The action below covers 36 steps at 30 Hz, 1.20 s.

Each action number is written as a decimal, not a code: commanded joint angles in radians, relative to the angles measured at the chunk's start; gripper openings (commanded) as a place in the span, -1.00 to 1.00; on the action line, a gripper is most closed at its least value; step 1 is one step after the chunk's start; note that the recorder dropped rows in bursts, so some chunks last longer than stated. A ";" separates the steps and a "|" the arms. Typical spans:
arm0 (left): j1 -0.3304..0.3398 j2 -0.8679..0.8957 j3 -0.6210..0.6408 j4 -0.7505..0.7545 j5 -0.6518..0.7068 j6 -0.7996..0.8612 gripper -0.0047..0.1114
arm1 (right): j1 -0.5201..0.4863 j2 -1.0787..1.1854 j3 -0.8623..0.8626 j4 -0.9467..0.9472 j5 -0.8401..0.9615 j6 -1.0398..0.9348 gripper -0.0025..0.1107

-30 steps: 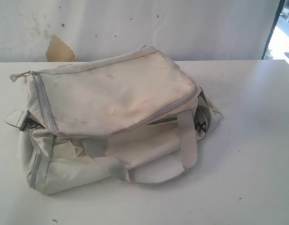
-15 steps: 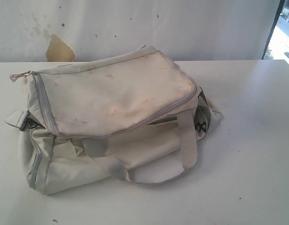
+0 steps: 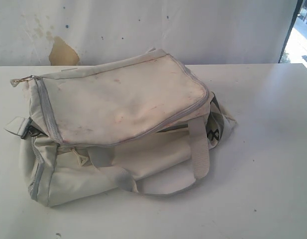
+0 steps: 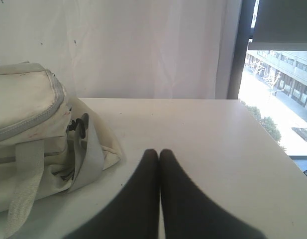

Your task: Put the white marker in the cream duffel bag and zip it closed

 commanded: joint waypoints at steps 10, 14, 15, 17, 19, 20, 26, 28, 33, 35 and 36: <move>-0.001 -0.003 0.005 -0.008 0.001 0.000 -0.92 | -0.002 -0.005 0.004 0.016 0.002 -0.028 -0.96; -0.001 -0.003 0.005 -0.008 0.001 0.000 -0.92 | -0.002 -0.005 0.004 0.024 0.002 -0.030 -0.96; -0.001 -0.003 0.005 -0.008 0.001 0.000 -0.92 | -0.002 -0.005 0.004 0.024 0.002 -0.030 -0.96; -0.001 -0.003 0.005 -0.008 0.001 0.000 -0.92 | -0.002 -0.005 0.004 0.024 0.002 -0.030 -0.96; -0.001 -0.003 0.005 -0.008 0.001 0.000 -0.92 | -0.002 -0.005 0.004 0.024 0.002 -0.030 -0.96; -0.001 -0.003 0.005 -0.008 0.001 0.000 -0.92 | -0.002 -0.005 0.004 0.024 0.002 -0.032 -0.96; -0.001 -0.003 0.005 -0.008 0.001 0.000 -0.92 | -0.002 -0.005 0.004 0.036 0.002 -0.052 -0.96; -0.001 -0.003 0.005 -0.008 0.001 0.000 -0.92 | -0.002 -0.005 0.004 0.036 0.002 -0.052 -0.96; -0.001 -0.003 0.005 -0.008 0.001 0.000 -0.92 | -0.002 -0.005 0.004 0.036 0.002 -0.052 -0.96; -0.001 -0.003 0.005 -0.008 0.001 0.000 -0.92 | -0.002 -0.005 0.004 0.036 0.002 -0.052 -0.96; -0.001 -0.003 0.005 -0.008 0.001 0.000 -0.92 | -0.002 -0.005 0.004 0.036 0.002 -0.052 -0.96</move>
